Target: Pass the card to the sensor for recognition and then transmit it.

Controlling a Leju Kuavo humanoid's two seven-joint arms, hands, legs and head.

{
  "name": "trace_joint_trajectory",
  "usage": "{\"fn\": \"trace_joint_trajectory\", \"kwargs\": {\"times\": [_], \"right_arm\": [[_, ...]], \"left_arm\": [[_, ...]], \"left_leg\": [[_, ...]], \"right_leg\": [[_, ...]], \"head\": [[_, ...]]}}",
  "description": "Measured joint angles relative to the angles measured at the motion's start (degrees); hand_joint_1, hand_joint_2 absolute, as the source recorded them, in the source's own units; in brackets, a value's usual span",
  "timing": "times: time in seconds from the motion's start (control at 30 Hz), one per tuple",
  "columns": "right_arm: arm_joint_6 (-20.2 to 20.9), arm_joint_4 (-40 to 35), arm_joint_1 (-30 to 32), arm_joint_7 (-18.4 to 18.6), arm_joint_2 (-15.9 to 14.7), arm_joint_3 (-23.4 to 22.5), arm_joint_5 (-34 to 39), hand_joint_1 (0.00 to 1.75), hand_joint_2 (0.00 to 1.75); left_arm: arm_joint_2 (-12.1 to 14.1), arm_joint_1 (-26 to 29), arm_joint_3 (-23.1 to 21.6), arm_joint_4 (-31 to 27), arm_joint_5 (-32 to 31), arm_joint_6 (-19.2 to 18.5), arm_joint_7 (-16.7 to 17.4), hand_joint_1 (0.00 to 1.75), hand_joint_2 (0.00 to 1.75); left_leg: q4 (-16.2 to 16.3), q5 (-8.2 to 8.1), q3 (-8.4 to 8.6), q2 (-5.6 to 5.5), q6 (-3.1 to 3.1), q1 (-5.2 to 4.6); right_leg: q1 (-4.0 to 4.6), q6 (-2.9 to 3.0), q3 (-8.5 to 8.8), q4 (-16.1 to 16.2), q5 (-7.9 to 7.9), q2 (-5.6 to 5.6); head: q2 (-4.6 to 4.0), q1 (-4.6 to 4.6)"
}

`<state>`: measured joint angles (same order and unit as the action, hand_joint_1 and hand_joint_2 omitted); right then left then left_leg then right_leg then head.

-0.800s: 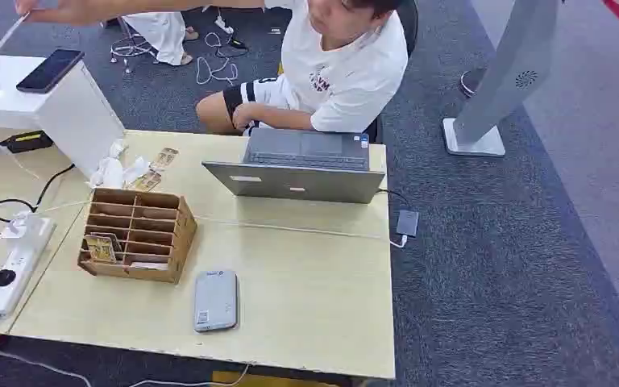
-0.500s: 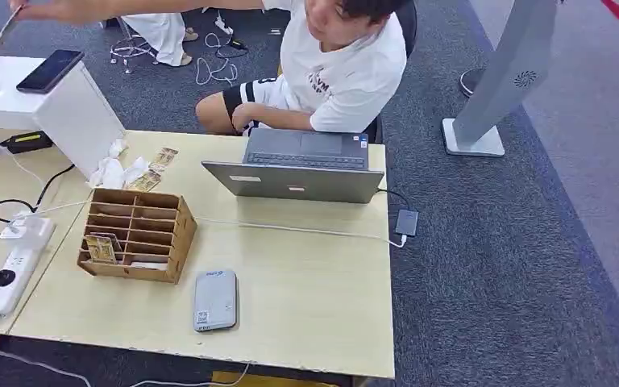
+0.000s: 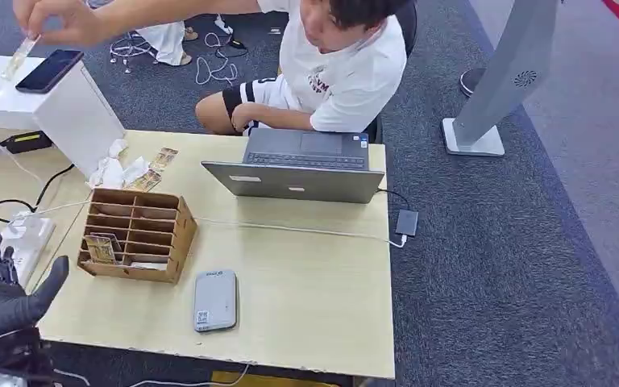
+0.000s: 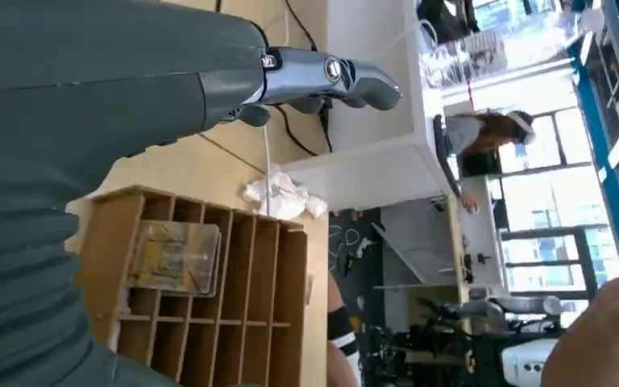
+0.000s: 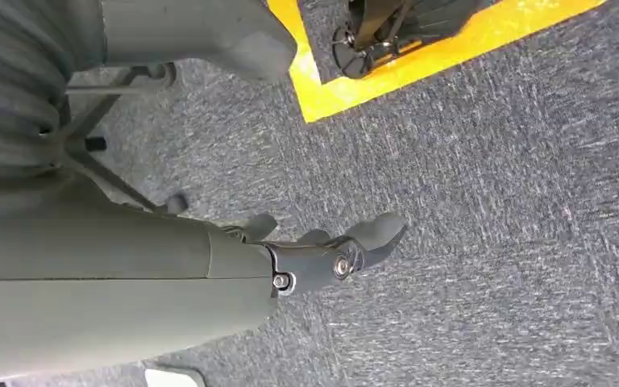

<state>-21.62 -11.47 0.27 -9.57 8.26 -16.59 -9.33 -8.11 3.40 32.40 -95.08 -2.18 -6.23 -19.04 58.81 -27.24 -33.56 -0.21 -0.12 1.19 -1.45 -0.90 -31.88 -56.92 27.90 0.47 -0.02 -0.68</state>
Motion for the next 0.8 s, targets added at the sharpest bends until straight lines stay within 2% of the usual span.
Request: {"fn": "trace_joint_trajectory", "kwargs": {"times": [0.57, 0.8], "right_arm": [[1.8, 0.1, -0.5, 1.7, 0.1, 2.4, -3.8, 0.00, 1.75], [2.1, 0.2, -0.7, 2.9, 0.1, 3.6, -5.9, 0.00, 1.75]], "left_arm": [[3.5, -17.0, -16.8, 12.9, -23.2, 8.5, 7.0, 0.00, 1.75], [5.9, -22.7, -24.2, 16.9, -33.4, 12.9, 10.1, 0.00, 1.75]], "left_leg": [[0.0, 0.04, 0.00, 0.03, -0.04, 0.00], [0.0, 0.04, 0.00, 0.03, -0.04, 0.00]], "right_leg": [[0.00, 0.06, -0.03, 0.0, -0.05, 0.04], [0.00, 0.06, -0.03, 0.0, -0.06, 0.04]], "head": [[0.00, 0.02], [0.00, 0.00]]}}
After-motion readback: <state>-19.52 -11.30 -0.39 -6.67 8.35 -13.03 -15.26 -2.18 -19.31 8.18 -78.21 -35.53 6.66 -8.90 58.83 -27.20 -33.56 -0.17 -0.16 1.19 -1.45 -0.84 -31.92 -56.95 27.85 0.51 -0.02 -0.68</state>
